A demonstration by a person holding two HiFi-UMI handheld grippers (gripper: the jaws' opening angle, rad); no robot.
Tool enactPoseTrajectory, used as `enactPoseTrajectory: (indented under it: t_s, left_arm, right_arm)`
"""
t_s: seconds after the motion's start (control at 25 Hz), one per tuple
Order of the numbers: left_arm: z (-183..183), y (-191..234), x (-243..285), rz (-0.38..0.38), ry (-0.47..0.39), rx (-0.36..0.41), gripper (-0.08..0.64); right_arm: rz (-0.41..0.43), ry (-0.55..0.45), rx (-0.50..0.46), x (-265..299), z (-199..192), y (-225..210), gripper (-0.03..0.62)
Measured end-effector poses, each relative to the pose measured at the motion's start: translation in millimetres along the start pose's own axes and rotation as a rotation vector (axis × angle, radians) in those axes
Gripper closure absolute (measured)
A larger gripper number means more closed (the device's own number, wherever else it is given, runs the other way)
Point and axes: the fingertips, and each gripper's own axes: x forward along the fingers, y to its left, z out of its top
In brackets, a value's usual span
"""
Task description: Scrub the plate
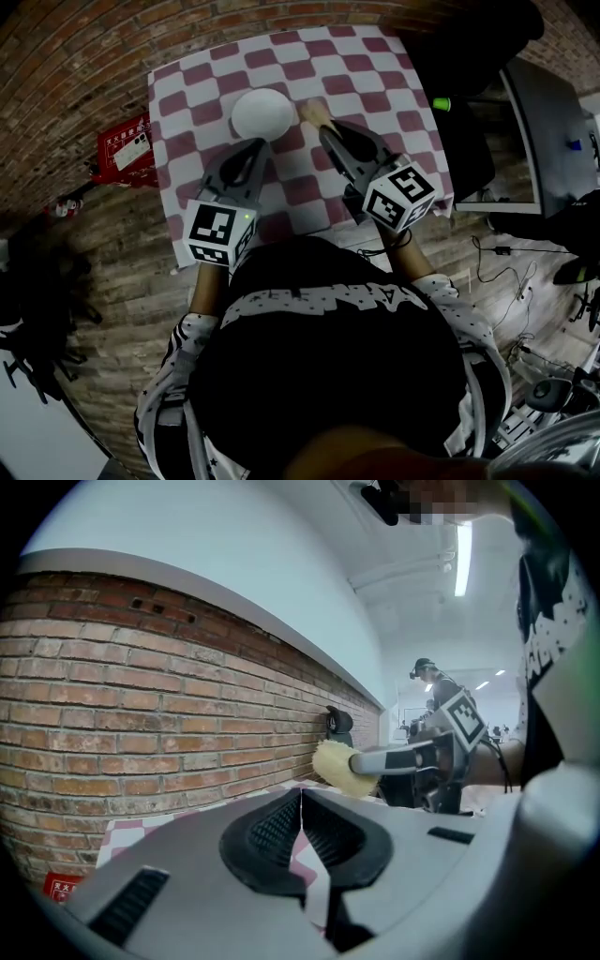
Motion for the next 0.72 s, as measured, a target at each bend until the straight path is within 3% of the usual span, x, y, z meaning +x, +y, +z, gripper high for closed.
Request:
enactPoseTrajectory:
  t_s: [0.72]
  left_arm:
    - [3.6,0.8,10.0,0.001,-0.007,0.006,0.546]
  right_arm:
    - [-0.003,-0.005,-0.013,-3.1,3.9,-8.8,0.538]
